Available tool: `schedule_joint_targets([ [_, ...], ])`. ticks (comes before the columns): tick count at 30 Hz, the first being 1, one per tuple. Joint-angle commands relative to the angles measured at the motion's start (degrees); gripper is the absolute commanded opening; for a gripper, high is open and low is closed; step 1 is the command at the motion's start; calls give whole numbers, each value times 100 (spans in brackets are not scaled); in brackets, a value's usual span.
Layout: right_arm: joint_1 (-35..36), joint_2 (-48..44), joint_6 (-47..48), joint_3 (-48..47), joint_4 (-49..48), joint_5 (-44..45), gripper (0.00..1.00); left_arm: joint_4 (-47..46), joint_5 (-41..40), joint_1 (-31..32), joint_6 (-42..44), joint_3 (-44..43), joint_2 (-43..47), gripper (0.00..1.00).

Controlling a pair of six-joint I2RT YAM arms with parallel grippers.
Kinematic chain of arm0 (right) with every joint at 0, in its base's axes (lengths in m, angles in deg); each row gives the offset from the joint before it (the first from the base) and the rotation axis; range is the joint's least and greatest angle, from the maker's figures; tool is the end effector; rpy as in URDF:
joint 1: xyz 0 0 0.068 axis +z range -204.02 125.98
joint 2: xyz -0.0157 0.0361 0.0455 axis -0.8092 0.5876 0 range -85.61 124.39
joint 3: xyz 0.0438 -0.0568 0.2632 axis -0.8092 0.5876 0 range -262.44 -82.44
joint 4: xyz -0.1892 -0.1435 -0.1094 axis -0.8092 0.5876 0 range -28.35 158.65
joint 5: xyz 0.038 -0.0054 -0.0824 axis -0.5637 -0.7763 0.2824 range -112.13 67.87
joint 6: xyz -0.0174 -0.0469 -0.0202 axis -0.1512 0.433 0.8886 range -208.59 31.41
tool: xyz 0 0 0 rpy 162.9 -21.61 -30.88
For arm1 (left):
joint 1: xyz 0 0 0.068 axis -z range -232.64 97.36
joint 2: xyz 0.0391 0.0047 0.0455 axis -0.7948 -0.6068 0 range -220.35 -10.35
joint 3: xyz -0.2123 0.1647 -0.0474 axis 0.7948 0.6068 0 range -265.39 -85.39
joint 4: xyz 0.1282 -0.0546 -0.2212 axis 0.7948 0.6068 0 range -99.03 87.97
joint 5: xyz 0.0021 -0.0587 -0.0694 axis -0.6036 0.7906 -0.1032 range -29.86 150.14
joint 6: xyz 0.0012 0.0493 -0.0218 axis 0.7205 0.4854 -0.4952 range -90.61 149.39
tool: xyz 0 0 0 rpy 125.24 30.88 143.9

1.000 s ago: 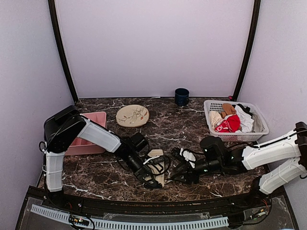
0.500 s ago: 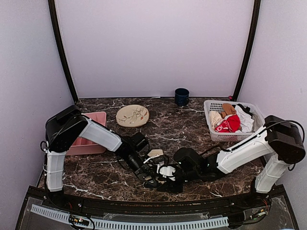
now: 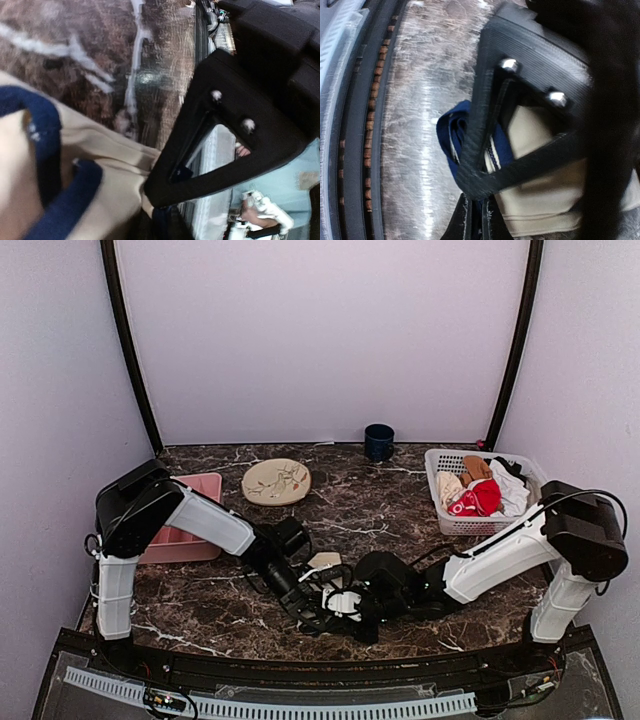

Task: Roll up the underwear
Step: Roll the underwear at the center of the board.

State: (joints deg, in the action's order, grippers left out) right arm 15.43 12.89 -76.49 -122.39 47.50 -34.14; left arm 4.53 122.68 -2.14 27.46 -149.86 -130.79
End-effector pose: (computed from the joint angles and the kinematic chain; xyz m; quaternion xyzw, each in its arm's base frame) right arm 0.1040 0.2982 0.1207 -0.6294 0.6679 0.2695 0.2919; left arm 0.2124 -0.3073 0.0870 -0.4300 -0.7288 0.5253 0.0894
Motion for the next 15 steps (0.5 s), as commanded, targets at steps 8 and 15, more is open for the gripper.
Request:
schedule_joint_targets([
  [8,-257,-9,-950,94,-223,-1197,0,-197,-1345,-368,-12,789,2042,45],
  [15,-911,194,-1906,118,-585,-2589,0,-200,-3783,-380,225,1611,3666,53],
])
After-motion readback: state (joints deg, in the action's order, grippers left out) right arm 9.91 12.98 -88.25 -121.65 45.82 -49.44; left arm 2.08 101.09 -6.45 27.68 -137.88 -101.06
